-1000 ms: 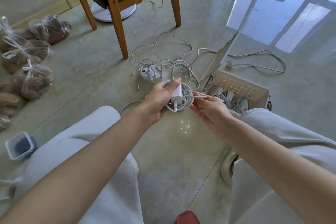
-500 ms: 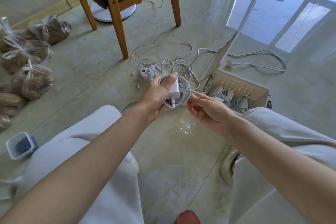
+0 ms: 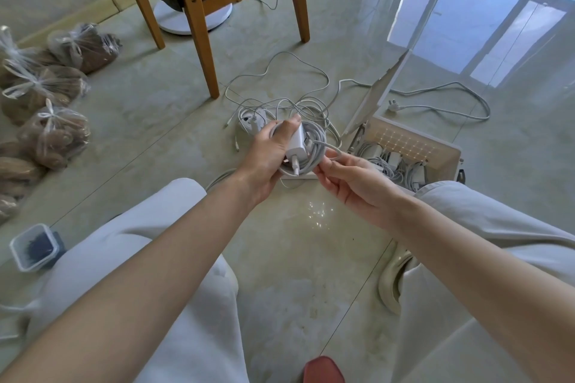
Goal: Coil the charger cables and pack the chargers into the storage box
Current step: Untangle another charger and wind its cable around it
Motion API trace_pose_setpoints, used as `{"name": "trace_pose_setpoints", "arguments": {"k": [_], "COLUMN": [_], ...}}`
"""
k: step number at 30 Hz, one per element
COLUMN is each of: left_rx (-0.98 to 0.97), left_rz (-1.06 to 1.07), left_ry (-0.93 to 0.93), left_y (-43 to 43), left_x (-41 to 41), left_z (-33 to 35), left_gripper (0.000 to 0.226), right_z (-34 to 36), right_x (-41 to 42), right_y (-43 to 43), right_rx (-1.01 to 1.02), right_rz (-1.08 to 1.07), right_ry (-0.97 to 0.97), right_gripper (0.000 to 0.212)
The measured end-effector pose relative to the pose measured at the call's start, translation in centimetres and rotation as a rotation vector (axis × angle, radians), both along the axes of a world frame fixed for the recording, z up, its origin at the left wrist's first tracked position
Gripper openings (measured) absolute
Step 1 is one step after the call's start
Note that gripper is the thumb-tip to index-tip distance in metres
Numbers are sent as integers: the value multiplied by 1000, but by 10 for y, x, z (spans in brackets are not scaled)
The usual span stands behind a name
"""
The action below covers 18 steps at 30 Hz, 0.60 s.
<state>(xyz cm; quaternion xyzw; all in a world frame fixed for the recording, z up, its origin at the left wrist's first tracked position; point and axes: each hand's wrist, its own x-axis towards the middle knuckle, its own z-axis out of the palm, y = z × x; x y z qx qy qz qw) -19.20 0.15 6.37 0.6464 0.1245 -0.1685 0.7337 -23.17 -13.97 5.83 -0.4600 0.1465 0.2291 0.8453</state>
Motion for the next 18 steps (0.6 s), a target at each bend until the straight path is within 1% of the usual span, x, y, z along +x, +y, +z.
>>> {"name": "trace_pose_setpoints", "arguments": {"k": [3,4,5,7,9,11,13,15,18], "left_rx": [116,139,171,240,243,215,161,92,6], "left_rz": [40,51,55,47,51,47,37,37,20], "left_ry": [-17,-18,-30,-71,-76,-39,32,91,134], "left_y": [-2,-4,-5,-7,-8,-7,-7,-9,-11], "left_x": [-2,-4,-4,-4,-4,-3,-3,-4,-7], "left_z": [-7,-10,-13,-16,-17,-17,-16,-13,-12], "left_gripper": [26,24,22,19,19,20,21,21,34], "right_z": [-4,-7,-7,-8,-8,-7,-9,-13,-14], "right_x": [-1,-3,-5,-9,-10,-8,-6,-1,5], "right_y": [5,7,10,13,13,10,7,4,-1], "right_rx": [-506,-590,-617,-574,-537,-544,-594,-682,-707], "right_rz": [-10,-5,-7,-17,-17,-12,5,33,57], "right_ry": [-193,-221,-221,-186,-172,-198,-234,-241,-183], "right_gripper": [25,26,28,31,35,36,33,26,14]}}
